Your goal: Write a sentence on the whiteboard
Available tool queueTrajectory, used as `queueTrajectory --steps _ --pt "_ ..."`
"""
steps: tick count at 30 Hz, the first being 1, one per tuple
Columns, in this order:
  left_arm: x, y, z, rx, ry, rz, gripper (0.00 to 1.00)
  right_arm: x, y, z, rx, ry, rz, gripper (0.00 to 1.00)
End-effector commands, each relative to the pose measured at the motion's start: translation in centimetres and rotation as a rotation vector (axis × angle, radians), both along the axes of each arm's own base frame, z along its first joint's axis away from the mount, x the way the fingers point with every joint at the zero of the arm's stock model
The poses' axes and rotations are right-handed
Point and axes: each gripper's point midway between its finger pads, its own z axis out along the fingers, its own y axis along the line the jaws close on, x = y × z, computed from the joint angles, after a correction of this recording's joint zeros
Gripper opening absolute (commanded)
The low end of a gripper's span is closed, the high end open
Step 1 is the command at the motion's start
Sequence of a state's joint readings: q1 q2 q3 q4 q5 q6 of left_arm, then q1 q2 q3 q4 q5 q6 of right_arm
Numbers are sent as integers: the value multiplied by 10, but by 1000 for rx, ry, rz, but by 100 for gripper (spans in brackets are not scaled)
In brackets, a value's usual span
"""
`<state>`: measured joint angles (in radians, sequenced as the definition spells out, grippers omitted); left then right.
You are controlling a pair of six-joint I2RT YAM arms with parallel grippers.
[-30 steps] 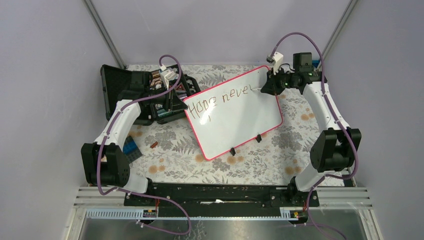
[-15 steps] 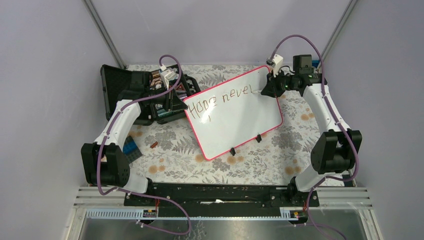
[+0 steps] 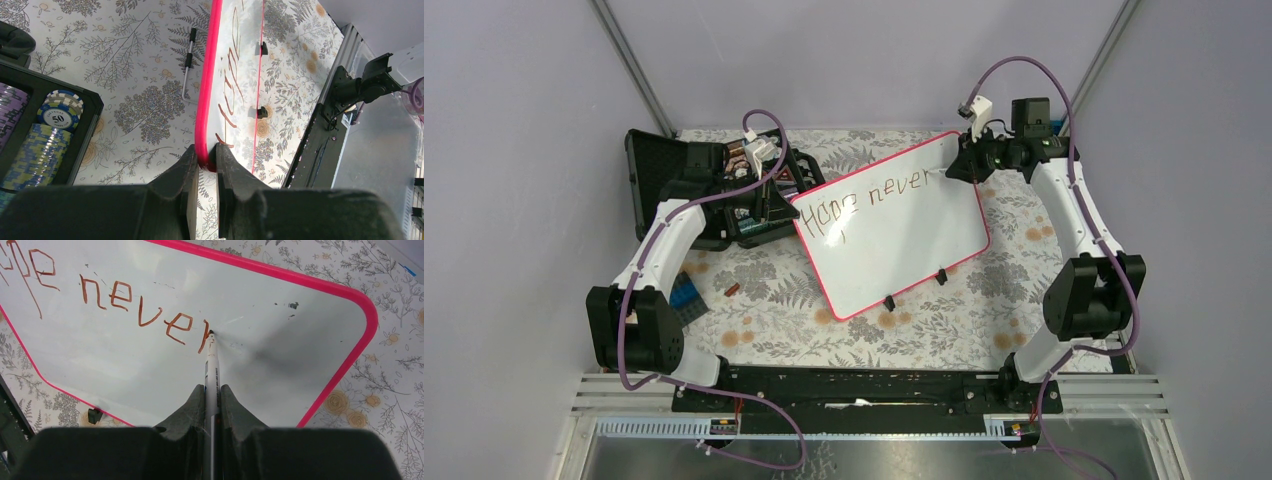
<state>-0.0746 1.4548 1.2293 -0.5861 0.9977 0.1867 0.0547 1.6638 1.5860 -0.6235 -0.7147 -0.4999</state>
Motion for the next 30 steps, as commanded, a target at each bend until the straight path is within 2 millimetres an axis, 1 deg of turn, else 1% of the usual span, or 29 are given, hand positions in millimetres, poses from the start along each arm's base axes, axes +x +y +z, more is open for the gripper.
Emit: queueTrajectory --steps 1,8,13,15,19,22,24,29,30 --pt "8 -6 6 31 -106 -38 0 15 -8 14 -21 -52 -36 0" --pt "8 -6 5 30 -100 -39 0 20 -16 20 -27 -66 -61 0" --pt "8 -6 5 31 -99 -37 0 18 -15 25 -18 -76 -55 0" --pt "8 -6 6 28 -98 -37 0 13 -12 29 -7 -79 -37 0" --pt "7 -7 9 25 -95 -35 1 -6 -3 48 24 -91 23 0" --pt "5 -6 11 26 -97 -36 10 -24 7 58 41 -103 72 0" --pt "3 -6 10 28 -97 -35 15 -36 16 61 45 -101 101 0" --pt "0 -4 13 26 -97 -24 35 -61 39 58 50 -76 176 0" --pt "-1 -3 13 24 -97 -21 38 -66 44 56 50 -71 186 0"
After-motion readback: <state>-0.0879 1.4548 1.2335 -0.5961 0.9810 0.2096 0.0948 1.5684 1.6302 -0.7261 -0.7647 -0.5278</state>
